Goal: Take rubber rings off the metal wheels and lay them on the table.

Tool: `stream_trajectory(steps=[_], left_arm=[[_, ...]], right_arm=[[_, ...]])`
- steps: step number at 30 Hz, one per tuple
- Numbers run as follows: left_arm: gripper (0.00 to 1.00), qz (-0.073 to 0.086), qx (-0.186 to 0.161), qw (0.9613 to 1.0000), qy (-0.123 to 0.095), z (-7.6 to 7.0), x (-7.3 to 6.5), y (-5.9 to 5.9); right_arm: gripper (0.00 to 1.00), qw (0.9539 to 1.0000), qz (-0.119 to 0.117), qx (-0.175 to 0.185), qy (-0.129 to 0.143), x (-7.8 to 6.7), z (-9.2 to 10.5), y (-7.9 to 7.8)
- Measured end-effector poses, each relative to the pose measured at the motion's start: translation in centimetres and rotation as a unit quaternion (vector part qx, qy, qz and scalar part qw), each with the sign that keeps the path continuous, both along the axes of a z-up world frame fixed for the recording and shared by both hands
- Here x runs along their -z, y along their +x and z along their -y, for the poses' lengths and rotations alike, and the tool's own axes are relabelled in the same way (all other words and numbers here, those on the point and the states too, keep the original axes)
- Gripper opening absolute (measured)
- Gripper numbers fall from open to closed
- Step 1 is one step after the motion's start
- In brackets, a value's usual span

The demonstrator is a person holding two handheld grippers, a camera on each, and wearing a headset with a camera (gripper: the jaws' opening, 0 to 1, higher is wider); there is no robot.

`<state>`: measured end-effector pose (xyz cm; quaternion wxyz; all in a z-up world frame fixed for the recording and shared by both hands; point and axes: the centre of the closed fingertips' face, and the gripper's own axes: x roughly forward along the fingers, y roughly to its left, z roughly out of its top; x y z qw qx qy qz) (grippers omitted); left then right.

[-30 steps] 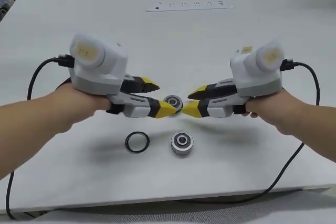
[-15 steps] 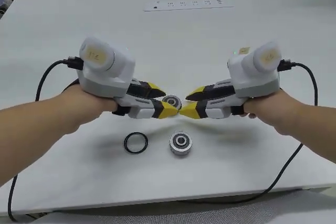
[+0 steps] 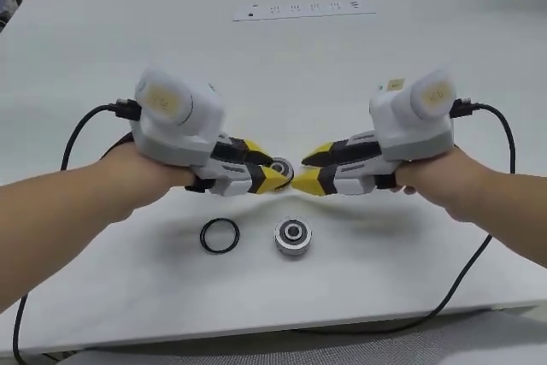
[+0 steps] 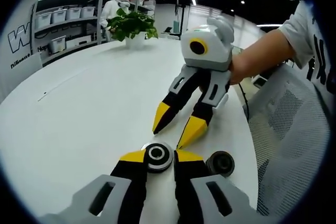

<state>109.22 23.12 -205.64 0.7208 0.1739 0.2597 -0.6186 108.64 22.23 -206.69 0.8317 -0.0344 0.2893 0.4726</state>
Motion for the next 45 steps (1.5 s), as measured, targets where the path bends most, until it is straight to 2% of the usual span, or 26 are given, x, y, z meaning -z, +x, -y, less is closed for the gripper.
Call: stream_trajectory(steps=[4, 5, 9, 12, 32, 45], left_arm=[[0.1, 0.019, -0.001, 0.9998, 0.009, 0.1, 0.1, 0.2], [0.09, 0.029, 0.001, 0.9995, 0.013, 0.0, 0.2, 0.3], [0.08, 0.035, 0.002, 0.9993, 0.016, 0.0, 0.1, 0.2], [0.08, 0.046, 0.007, 0.9987, 0.019, 0.0, 0.2, 0.2], [0.07, 0.043, -0.004, 0.999, 0.011, 0.0, 0.1, 0.4], [0.07, 0.042, -0.006, 0.9991, 0.008, -0.1, 0.1, 0.5]], right_arm=[[0.25, 1.0, 0.002, 0.0, 0.0, -0.1, -0.1, 0.1], [0.25, 1.0, 0.001, 0.0, 0.001, -0.2, -0.1, 0.1], [0.25, 1.0, 0.003, -0.001, 0.001, -0.2, -0.2, 0.2], [0.26, 1.0, 0.004, -0.001, 0.001, -0.3, -0.3, 0.2], [0.28, 0.9999, 0.01, 0.002, -0.001, -0.2, -0.9, 0.8], [0.21, 0.9999, 0.011, -0.009, 0.004, -0.2, -1.2, 0.6]])
